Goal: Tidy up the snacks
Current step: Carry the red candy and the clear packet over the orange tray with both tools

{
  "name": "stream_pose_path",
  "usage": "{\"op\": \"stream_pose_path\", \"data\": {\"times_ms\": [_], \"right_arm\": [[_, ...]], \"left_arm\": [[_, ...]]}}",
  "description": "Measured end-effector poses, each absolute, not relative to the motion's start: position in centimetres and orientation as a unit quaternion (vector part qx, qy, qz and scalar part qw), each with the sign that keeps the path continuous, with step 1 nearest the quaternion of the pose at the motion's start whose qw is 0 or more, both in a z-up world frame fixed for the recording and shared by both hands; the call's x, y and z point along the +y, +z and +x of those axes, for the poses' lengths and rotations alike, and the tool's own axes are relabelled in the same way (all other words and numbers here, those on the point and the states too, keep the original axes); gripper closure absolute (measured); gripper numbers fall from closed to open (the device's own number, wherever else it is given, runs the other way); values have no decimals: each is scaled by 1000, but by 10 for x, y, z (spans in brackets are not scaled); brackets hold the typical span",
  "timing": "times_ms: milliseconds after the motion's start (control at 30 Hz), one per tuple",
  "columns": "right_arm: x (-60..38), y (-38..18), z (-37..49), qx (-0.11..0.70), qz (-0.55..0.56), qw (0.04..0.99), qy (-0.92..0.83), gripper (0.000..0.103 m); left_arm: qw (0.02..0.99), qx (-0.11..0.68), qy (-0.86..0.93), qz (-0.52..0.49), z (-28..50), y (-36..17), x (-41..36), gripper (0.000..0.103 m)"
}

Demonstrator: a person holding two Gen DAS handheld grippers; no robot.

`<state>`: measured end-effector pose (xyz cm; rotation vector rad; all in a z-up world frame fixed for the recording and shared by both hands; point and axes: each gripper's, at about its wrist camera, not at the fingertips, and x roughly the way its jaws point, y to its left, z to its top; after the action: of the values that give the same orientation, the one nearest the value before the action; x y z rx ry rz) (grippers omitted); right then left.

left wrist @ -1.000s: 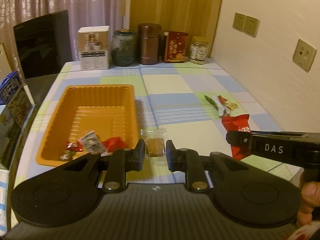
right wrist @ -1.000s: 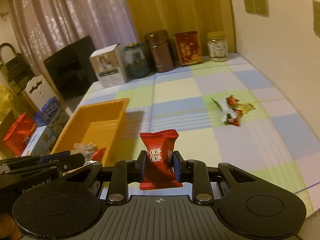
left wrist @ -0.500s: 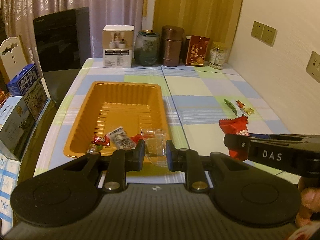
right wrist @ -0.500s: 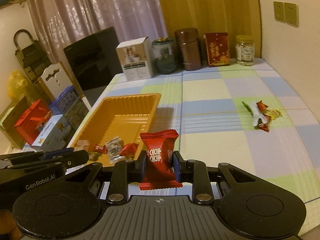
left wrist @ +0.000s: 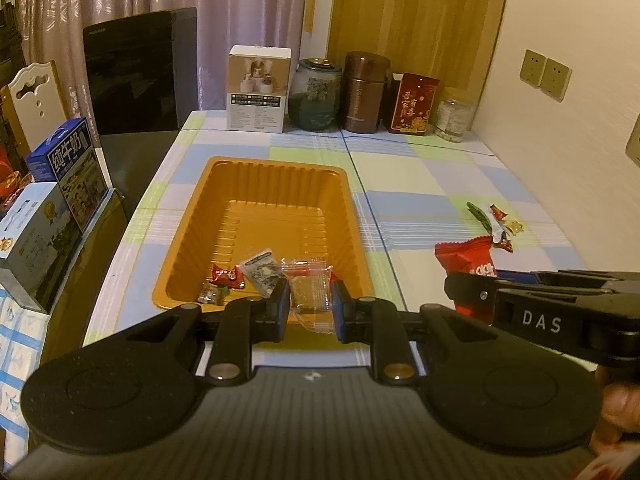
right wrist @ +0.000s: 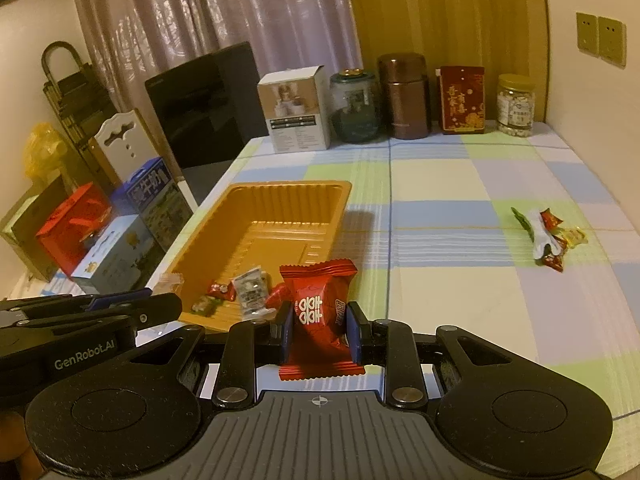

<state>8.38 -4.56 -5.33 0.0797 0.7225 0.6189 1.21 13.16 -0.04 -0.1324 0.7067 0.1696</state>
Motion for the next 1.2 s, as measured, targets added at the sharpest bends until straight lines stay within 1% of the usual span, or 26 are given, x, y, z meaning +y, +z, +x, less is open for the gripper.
{"op": "stream_pose_path", "data": {"times_ms": [533,767,1033,1167,1200], "right_arm": [[-5,-64,112,354,31,881,314,75],[17,-72,136,360,32,877,317,75],[35,-88,161,372,37,872,316,75],[38,-95,169,377,40,871,313,75],[39,-96,170,378,40,870,313,75]], "left_arm": [[926,361,93,-66,36,-14,172,83],[919,381,95,-43,59,-35,195,83],[915,393,84,-39,86,-56,209,83],[914,395,87,-25,97,-65,210,82],[913,397,87,-24,99,-67,211,77]]}}
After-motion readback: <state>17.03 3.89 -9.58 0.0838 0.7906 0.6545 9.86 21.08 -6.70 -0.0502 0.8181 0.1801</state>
